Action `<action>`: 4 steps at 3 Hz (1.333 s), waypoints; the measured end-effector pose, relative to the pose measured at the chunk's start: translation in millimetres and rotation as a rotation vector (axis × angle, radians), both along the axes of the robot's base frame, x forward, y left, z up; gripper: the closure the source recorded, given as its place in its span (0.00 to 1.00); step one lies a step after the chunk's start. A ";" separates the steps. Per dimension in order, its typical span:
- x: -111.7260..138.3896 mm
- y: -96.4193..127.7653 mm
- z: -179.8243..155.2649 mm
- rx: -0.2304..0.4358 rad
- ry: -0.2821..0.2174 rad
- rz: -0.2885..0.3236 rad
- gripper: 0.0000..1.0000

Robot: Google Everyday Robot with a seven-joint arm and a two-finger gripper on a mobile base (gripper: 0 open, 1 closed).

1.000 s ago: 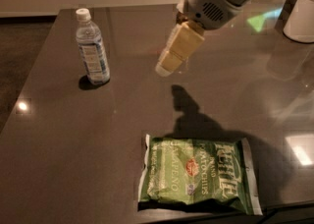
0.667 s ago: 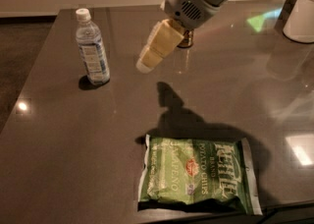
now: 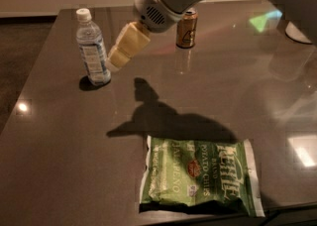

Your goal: Move blue plastic bottle near green jalapeno chip bag

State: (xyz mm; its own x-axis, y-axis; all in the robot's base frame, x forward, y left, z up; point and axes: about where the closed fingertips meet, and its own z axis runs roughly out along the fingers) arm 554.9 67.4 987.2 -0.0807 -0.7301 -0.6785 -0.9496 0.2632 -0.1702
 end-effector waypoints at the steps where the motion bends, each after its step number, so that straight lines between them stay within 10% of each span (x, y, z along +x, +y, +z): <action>1: 7.2 27.8 -5.4 0.029 -0.023 -0.023 0.00; 4: 50.7 93.9 -17.7 0.075 0.001 -0.062 0.00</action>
Offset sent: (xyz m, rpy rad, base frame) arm 0.0475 0.0875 -0.0216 0.0711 -0.0078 -0.0766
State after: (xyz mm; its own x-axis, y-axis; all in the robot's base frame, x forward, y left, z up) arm 605.6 161.3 969.5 -0.1249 -0.6709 -0.7310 -0.9314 0.3332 -0.1466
